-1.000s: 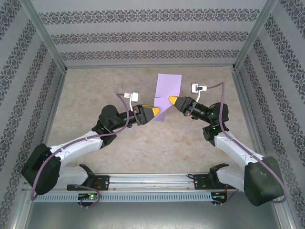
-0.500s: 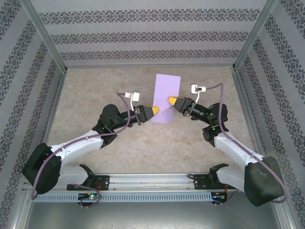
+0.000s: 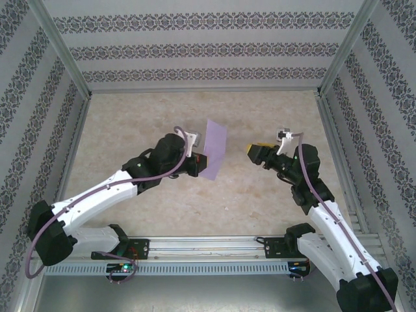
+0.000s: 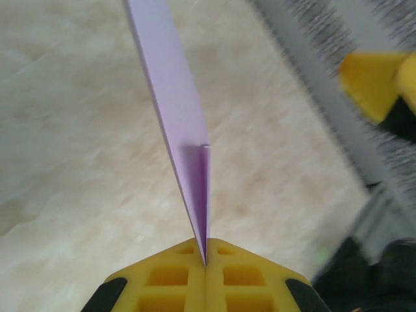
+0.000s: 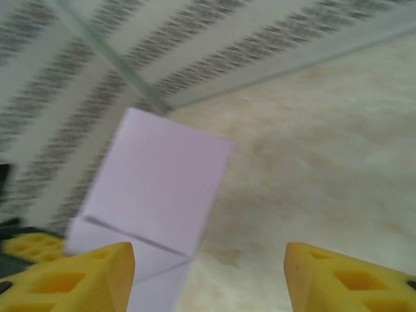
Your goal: Fold a paper plane with a square sheet of paper (fold left side to right side)
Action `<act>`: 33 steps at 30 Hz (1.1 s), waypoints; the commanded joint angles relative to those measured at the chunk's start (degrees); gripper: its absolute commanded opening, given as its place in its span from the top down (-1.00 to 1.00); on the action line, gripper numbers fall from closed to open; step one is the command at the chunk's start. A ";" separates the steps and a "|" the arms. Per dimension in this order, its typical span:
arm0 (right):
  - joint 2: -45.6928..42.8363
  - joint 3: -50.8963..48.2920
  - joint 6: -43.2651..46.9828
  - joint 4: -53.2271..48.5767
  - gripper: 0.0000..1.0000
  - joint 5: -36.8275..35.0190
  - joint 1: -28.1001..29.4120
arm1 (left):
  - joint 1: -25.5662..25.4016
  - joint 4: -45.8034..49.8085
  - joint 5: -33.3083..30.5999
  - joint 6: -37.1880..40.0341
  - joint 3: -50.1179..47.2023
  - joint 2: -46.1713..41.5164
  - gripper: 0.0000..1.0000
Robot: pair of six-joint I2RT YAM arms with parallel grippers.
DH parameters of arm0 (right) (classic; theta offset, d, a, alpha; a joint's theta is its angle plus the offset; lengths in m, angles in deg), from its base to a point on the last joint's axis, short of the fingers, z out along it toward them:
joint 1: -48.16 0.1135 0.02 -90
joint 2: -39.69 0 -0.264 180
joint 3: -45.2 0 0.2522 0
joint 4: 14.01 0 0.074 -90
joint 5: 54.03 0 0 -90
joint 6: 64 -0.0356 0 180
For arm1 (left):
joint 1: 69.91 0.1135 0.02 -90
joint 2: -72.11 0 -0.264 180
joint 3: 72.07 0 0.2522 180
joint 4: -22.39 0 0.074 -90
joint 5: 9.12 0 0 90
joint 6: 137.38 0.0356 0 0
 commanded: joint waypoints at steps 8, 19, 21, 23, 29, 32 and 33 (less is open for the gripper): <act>-0.92 2.25 7.78 -27.29 -0.63 -28.88 -1.05 | -16.58 50.22 -44.21 -8.34 15.78 20.04 1.00; -0.52 -0.78 7.70 -24.27 -0.85 -27.98 -3.72 | -22.34 50.62 -47.44 -29.98 15.47 32.42 1.00; 0.35 -1.12 7.92 -23.38 -0.85 -26.53 -4.12 | -22.52 47.14 -45.46 -30.98 16.03 34.35 1.00; 1.10 -1.37 8.24 -22.98 -0.85 -25.72 -4.27 | -22.51 42.25 -43.14 -31.32 15.85 35.12 1.00; 2.76 -1.39 8.81 -21.69 -0.85 -22.20 -5.32 | -21.80 28.56 -37.35 -29.96 14.20 35.22 0.80; 3.91 -1.32 8.57 -20.85 -0.85 -19.54 -5.84 | -20.28 23.03 -33.50 -28.20 13.87 34.99 0.67; 4.29 -1.22 8.46 -20.69 -0.85 -18.55 -6.01 | -19.59 20.55 -31.87 -27.94 13.22 34.75 0.64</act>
